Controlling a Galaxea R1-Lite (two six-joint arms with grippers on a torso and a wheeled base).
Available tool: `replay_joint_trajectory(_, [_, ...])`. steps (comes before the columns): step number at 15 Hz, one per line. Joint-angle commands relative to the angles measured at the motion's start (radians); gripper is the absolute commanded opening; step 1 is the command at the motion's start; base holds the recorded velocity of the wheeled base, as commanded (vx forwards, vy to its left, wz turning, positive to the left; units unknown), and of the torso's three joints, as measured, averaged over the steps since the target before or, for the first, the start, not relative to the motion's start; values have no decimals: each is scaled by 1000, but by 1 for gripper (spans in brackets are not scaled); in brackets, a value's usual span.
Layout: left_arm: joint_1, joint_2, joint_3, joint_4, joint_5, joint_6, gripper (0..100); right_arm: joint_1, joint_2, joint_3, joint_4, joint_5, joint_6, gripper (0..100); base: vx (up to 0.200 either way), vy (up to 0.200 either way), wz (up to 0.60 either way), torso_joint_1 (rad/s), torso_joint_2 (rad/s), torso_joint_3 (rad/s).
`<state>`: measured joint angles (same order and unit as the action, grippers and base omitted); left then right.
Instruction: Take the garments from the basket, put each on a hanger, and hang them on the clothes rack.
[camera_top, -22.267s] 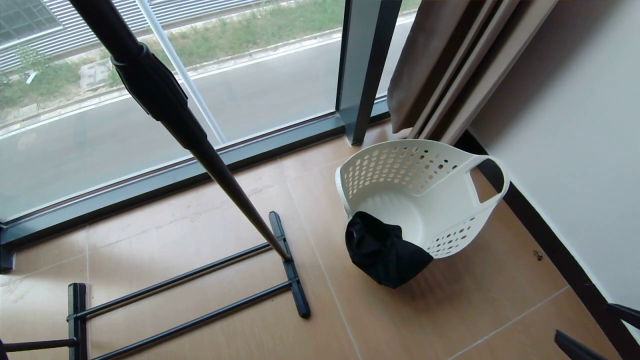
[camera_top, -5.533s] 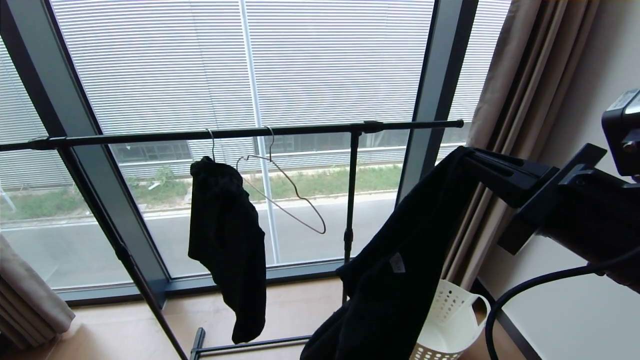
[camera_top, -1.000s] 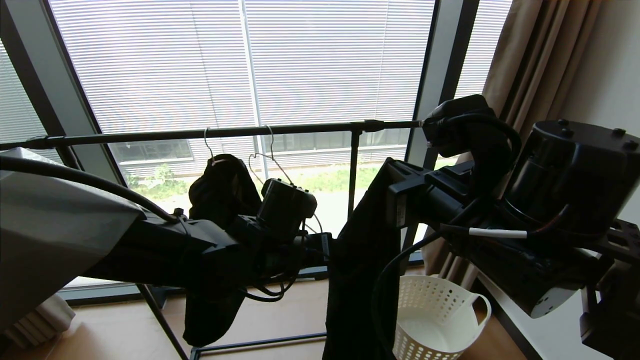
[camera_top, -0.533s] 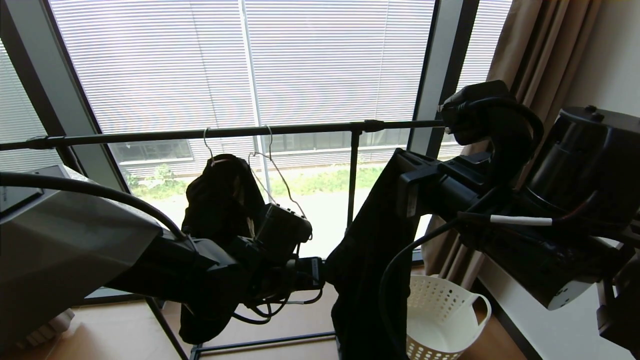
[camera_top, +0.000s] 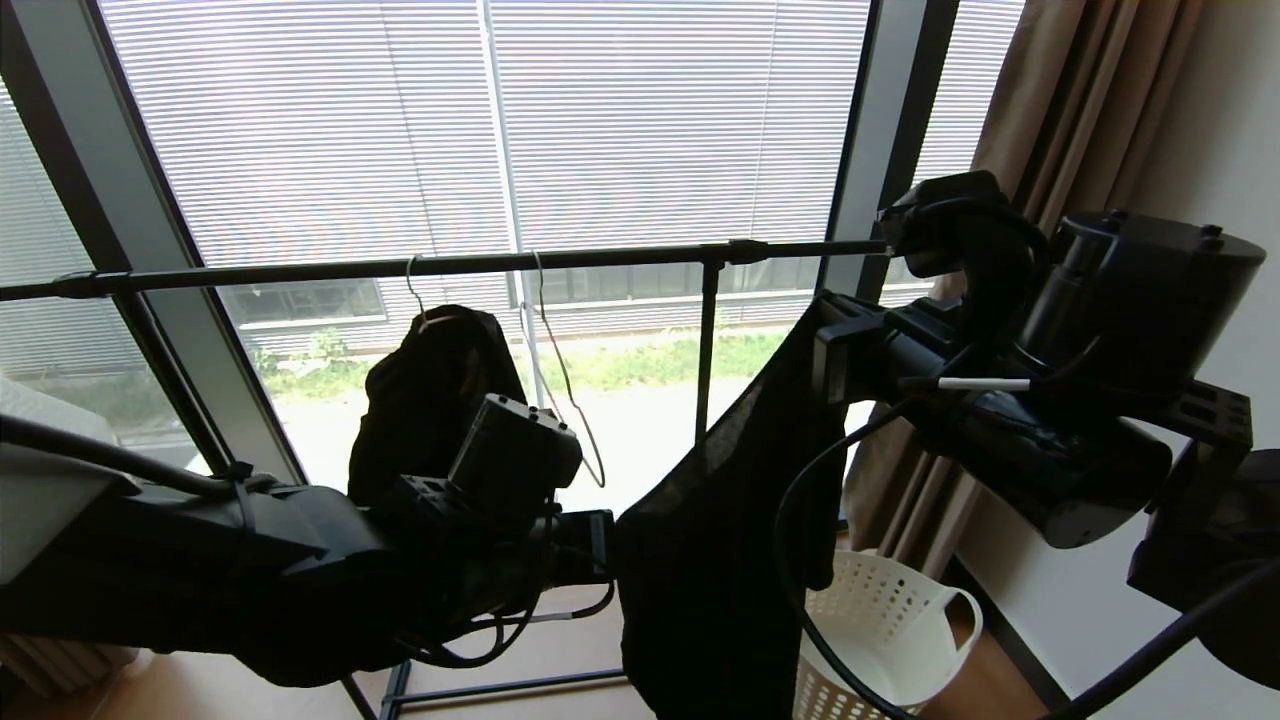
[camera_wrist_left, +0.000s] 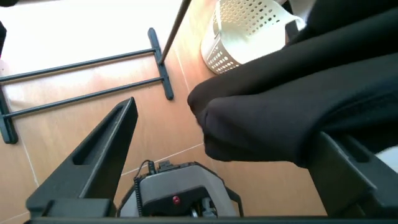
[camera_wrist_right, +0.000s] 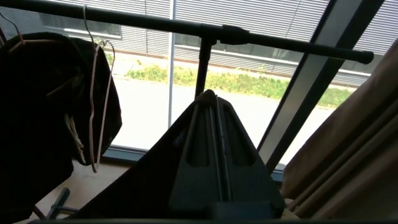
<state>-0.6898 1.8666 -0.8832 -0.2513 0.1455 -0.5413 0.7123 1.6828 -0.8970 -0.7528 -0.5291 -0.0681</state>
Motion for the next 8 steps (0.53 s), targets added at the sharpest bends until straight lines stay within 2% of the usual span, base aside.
replay_joint_trajectory(1, [-1,-121,29,0,2,6,0,-17,26,-5,0,0,-1,0,0,0,0,0,0,0])
replay_joint_trajectory(4, [-1,-188,26,1,3,34,0,-24,44,4,1,18,1,0,0,0,0,0,0,0])
replay_joint_trajectory(5, [-1,-196,24,1,3,40,0,-24,41,10,1,44,-1,0,0,0,0,0,0,0])
replay_joint_trajectory(6, [6,-210,16,3,6,57,0,-24,28,44,6,127,-6,0,0,0,0,0,0,0])
replay_joint_trajectory(8, [9,-219,-11,32,19,67,0,-24,8,70,15,166,-22,0,0,0,0,0,0,0])
